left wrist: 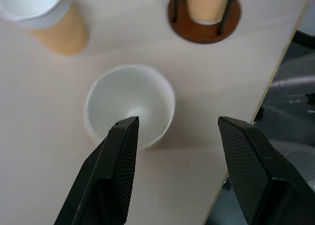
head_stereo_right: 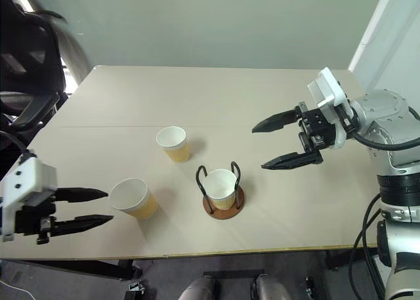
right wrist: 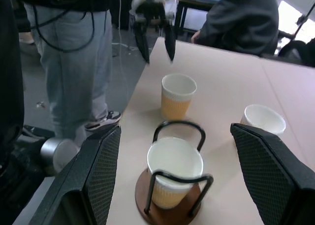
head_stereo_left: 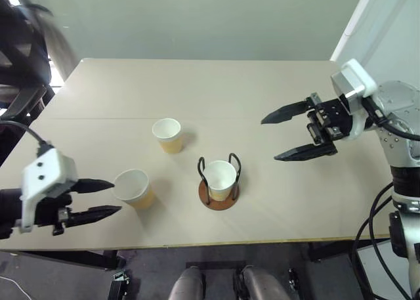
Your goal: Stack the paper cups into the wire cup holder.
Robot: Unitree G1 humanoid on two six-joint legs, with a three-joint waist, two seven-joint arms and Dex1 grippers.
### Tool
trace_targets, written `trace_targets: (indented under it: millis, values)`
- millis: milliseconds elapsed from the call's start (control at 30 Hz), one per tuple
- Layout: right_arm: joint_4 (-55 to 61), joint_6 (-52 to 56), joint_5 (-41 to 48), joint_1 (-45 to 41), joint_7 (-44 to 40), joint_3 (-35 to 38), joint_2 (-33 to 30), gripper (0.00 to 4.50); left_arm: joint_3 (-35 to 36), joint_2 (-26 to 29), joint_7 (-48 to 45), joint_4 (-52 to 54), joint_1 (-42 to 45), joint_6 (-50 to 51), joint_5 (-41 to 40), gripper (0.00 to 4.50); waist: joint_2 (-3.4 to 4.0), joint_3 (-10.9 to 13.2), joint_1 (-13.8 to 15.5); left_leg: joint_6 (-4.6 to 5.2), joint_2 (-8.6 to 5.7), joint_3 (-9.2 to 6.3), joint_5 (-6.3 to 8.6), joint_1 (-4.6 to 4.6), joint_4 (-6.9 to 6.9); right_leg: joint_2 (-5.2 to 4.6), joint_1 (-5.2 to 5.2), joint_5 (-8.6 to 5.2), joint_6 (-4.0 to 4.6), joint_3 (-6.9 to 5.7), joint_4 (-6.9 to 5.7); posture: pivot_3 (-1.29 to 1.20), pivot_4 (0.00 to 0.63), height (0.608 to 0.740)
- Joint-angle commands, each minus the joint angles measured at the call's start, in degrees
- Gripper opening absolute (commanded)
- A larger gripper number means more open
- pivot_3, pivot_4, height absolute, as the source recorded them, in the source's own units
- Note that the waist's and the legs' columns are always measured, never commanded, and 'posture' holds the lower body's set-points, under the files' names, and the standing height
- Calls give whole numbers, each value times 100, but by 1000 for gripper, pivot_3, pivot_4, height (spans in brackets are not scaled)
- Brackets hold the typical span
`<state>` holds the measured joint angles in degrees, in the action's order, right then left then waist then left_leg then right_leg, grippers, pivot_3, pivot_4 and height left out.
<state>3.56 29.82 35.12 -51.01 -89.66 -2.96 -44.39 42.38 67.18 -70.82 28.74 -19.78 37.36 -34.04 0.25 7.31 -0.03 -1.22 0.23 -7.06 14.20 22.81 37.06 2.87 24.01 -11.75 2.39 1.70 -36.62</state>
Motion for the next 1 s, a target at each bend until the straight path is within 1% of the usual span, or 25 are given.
trace_targets:
  millis: [33, 100, 167, 233, 333, 400, 533, 733, 900, 1000]
  values:
    - [279, 80, 191, -55, 140, 218, -43, 3632, -230, 35, -6, -87, 176, -140, 144, 2765, 0, 0, 3, 3, 0, 0, -2, 1, 0, 0, 1, -1, 2, 0, -2, 0, 150, 740]
    - [314, 93, 222, -42, 172, 225, -56, 3632, -365, 33, -30, -107, 196, -199, 254, 2765, -1, 0, 5, 5, 0, -1, -5, 2, 1, 0, 2, -7, 11, 0, -3, 0, 150, 740]
    - [351, 112, 274, -40, 210, 257, -59, 3632, -544, 35, 45, -223, 217, -451, 568, 2765, 0, 0, 6, 6, -1, 0, -5, 4, 2, 0, 1, -26, 44, 1, -3, 0, 150, 740]
    - [383, 117, 311, -24, 233, 272, -69, 3632, -694, 17, 156, -347, 357, -680, 786, 2765, -1, 0, 8, 6, -1, 0, -5, 5, 2, 0, 2, -26, 43, 0, -2, 0, 150, 740]
    - [389, 72, 281, 13, 265, 247, -85, 3632, -765, -49, 193, -354, 680, -628, 630, 2765, -5, -3, 36, 6, -1, -2, -5, 5, 2, 0, 4, -16, 25, -2, -10, 0, 150, 740]
    - [395, 72, 284, 18, 284, 244, -85, 3632, -777, -60, 167, -361, 741, -632, 661, 2765, -4, -3, 37, 7, -1, -2, -4, 6, 2, 0, 4, -5, 7, -1, -9, 0, 150, 740]
    - [428, 78, 281, 30, 334, 228, -73, 3632, -856, -61, 155, -422, 770, -674, 772, 2765, -5, -3, 36, 5, -1, -2, -3, 6, 2, 0, 5, -5, 7, -2, -9, 0, 150, 740]
    - [463, 59, 231, 39, 447, 160, -10, 3632, -1730, -210, 368, -663, 1191, -1057, 1042, 2765, -5, -3, 45, 5, -1, -3, -3, 4, 3, 0, 8, -5, 9, -2, -17, 0, 150, 740]
    - [492, 65, 206, 38, 519, 149, 3, 3632, -2413, -321, 577, -1086, 1679, -1474, 1460, 2765, -6, -3, 57, 5, -1, -2, -4, 5, 4, 0, 11, -4, 11, -2, -20, 0, 150, 740]
    - [531, 85, 206, 57, 569, 159, -18, 3676, -2603, -385, 556, -1175, 1824, -1494, 1446, 2120, -6, -4, 56, 4, -1, -2, -3, 8, 4, 0, 17, -3, 11, -3, -22, 0, 150, 740]
